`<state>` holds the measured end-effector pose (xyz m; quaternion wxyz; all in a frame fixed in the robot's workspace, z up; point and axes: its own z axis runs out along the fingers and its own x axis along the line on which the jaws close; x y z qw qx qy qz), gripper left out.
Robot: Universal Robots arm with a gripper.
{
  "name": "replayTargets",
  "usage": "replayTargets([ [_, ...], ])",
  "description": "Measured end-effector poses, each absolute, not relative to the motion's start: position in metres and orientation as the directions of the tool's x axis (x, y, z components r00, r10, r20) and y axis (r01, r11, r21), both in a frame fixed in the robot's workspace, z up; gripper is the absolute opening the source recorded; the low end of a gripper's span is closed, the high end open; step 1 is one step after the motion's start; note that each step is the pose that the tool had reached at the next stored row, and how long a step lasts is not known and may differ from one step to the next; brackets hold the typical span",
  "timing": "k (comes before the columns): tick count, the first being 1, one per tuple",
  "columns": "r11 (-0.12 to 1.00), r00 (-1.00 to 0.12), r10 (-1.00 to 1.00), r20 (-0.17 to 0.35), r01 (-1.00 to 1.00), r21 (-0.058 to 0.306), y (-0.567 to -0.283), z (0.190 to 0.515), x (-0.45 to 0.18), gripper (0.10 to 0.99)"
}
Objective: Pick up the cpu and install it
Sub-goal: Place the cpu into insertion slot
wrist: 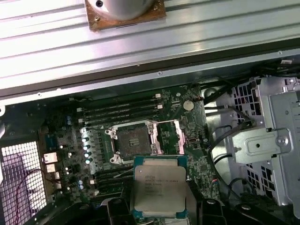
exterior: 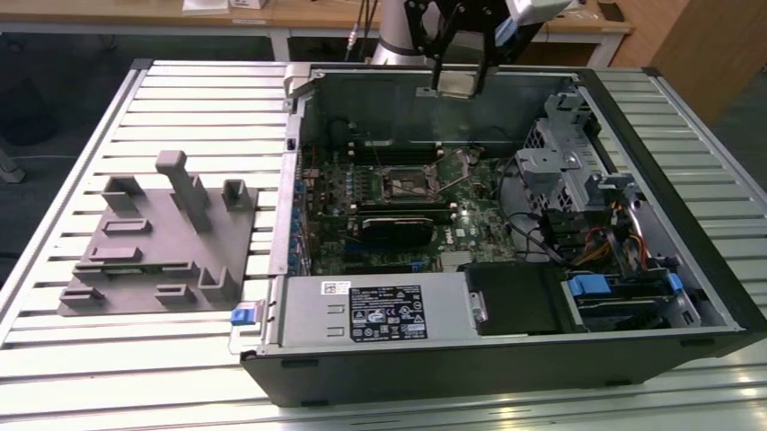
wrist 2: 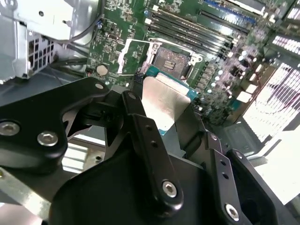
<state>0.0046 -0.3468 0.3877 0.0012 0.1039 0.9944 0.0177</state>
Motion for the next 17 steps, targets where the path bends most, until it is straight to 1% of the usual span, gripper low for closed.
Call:
replayTargets([
  [17,0.910,-0.911,0.412,0.001,0.412,0.036,-0.3464,0.3860,0.0046,0.529],
])
